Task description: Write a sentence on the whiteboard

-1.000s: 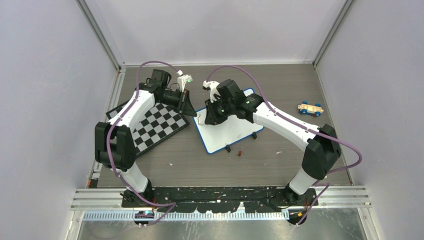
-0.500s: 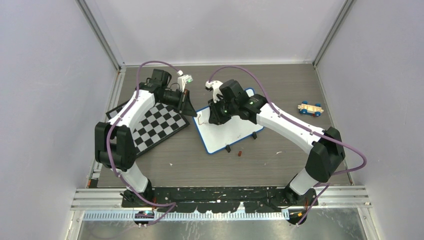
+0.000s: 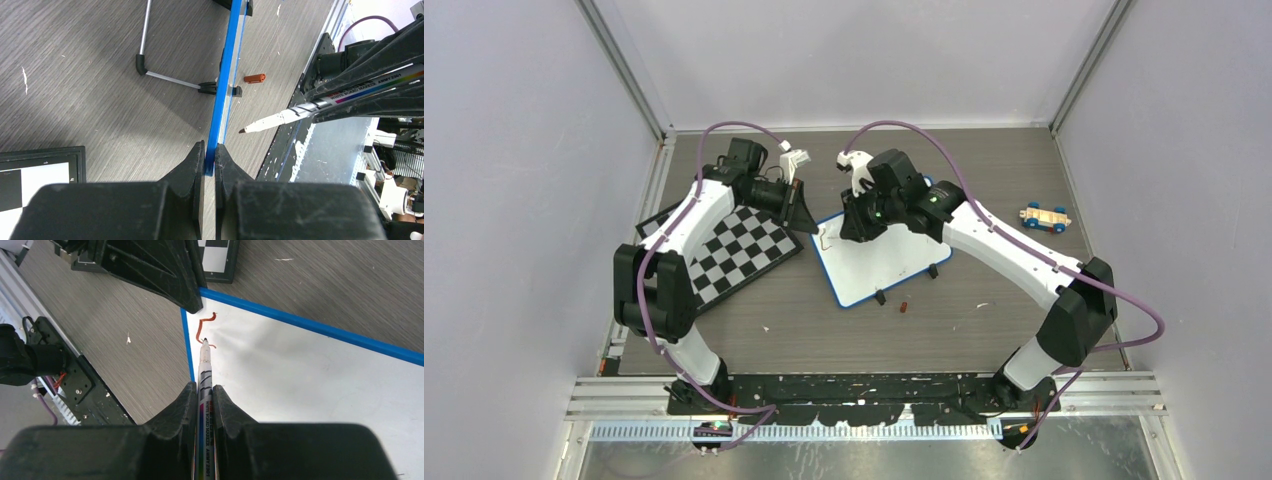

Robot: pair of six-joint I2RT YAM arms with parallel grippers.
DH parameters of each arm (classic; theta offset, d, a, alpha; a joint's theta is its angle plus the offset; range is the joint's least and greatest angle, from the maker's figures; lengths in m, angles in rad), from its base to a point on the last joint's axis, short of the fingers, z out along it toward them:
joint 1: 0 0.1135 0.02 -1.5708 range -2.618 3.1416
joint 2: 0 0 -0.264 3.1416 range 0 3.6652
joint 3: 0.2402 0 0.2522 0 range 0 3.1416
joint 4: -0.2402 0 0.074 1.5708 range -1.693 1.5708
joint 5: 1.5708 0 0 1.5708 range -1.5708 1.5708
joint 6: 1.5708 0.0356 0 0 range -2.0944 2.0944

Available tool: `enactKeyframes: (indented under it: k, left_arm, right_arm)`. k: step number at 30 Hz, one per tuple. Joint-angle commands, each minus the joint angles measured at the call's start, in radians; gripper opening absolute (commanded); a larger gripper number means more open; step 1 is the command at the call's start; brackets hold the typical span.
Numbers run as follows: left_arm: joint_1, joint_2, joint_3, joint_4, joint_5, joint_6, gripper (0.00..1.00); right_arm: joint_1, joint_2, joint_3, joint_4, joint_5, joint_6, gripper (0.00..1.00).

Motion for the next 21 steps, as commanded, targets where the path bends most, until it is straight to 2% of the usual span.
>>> enactKeyframes:
  k: [1, 21]
  left_arm:
    - [-0.007, -0.022, 0.028, -0.015, -0.016, 0.002, 0.00]
    - [-0.006, -0.028, 0.021, -0.014, -0.019, 0.006, 0.00]
  right_arm:
    - [-0.002, -0.029, 0.038, 0.014, 0.048, -0.004, 0.00]
    - [-0.002, 0.011, 0.022, 0.042, 0.074, -0.003, 0.00]
